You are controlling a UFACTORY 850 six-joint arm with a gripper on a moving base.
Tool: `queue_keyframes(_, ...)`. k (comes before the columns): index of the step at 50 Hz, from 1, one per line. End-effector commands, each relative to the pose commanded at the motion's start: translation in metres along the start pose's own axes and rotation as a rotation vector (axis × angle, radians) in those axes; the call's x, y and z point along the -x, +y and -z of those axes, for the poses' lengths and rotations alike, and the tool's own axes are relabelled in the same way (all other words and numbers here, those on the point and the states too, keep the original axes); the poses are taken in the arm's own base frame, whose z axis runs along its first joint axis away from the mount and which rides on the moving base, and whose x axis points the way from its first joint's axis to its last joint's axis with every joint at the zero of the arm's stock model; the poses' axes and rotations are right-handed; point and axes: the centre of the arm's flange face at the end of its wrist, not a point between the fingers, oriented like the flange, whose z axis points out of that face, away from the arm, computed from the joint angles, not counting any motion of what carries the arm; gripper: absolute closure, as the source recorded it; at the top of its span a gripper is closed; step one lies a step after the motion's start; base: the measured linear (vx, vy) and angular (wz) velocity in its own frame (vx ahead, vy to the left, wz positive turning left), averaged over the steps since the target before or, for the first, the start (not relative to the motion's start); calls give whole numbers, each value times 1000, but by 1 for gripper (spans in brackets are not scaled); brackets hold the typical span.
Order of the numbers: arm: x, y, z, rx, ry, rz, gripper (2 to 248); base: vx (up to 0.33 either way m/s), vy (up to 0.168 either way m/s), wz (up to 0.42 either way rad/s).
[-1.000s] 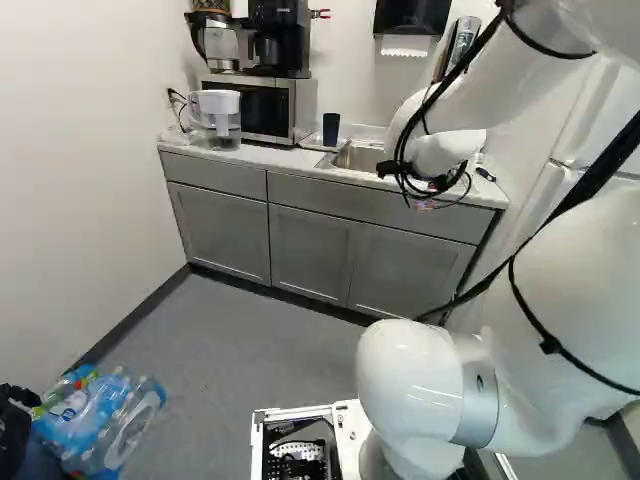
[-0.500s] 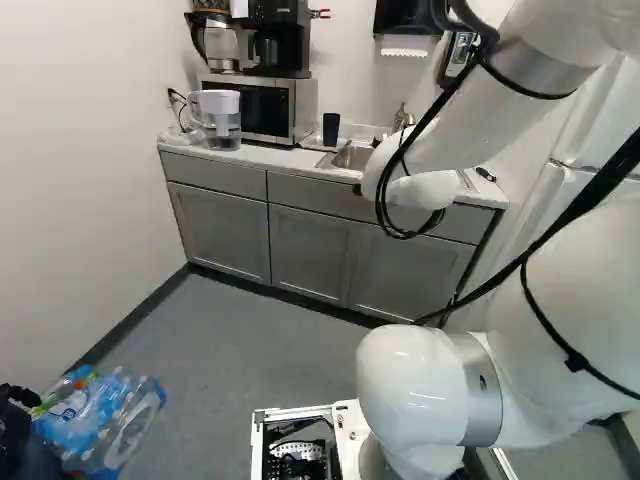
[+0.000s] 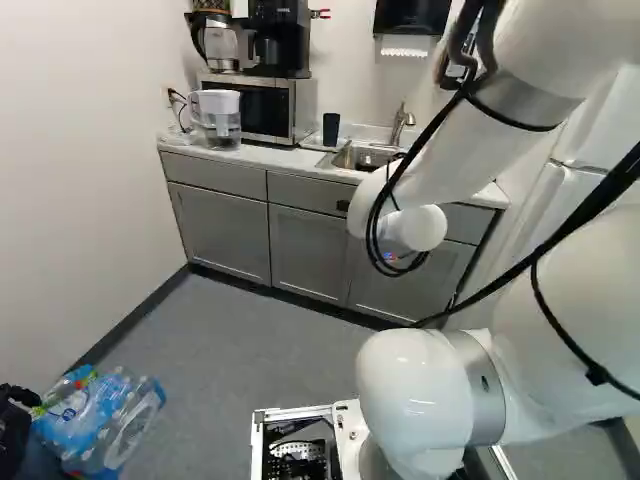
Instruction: Rinse the cup and place it in the tray
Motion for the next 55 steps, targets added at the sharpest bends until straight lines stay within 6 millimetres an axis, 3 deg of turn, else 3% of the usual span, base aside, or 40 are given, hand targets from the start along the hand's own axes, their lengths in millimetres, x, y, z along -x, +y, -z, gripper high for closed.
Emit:
queue_keyframes(30,39,-18,20,-68,53,40,3,0,0,0)
queue_keyframes(55,51,-23,27,-90,69,51,3,0,0,0)
